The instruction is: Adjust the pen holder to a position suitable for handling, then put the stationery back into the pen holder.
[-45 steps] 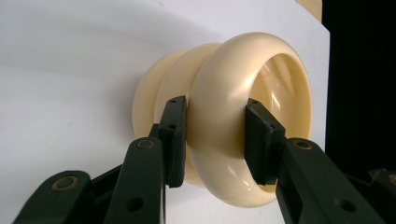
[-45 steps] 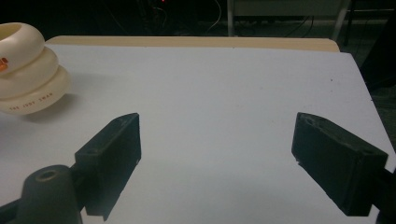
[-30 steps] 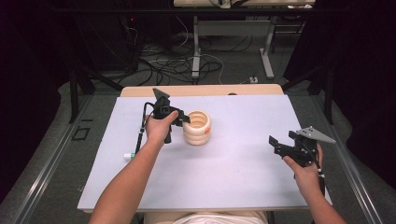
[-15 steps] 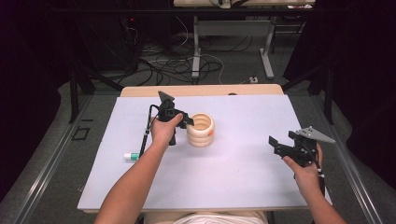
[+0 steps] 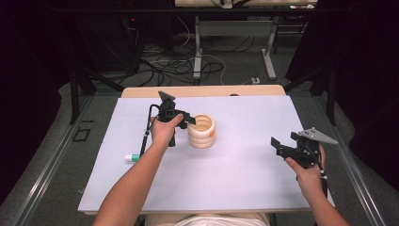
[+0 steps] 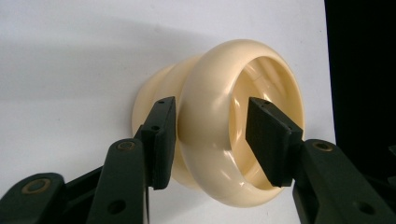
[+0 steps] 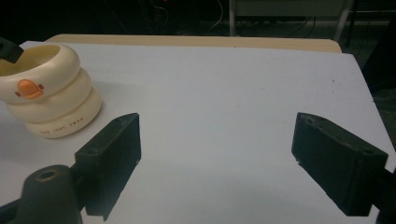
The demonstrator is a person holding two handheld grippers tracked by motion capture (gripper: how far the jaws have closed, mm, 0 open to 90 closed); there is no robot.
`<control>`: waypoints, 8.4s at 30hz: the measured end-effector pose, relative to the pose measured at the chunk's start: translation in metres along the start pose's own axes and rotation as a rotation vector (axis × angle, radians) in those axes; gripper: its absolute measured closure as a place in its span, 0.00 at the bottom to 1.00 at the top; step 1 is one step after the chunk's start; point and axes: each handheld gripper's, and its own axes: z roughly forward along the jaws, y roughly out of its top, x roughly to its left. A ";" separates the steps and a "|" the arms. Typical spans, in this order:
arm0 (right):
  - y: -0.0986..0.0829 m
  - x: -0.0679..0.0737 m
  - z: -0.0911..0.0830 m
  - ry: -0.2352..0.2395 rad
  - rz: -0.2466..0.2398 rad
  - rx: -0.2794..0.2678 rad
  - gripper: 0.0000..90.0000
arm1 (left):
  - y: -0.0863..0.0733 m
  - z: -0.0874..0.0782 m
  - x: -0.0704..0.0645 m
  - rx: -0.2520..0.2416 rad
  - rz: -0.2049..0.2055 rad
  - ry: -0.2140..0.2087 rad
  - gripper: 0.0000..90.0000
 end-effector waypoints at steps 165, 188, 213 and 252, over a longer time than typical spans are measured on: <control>0.000 0.004 0.002 0.004 -0.015 0.003 0.17 | -0.101 -0.050 0.089 0.441 1.428 0.429 0.73; 0.000 0.004 0.003 -0.003 -0.019 -0.007 0.17 | -0.097 -0.081 0.064 0.293 1.314 0.475 0.73; 0.002 0.014 0.004 0.015 -0.088 0.002 0.17 | -0.081 -0.112 0.012 0.124 1.042 0.327 0.73; 0.050 0.161 0.032 0.230 -0.964 0.003 0.20 | -0.004 -0.089 -0.073 0.163 0.923 0.231 0.73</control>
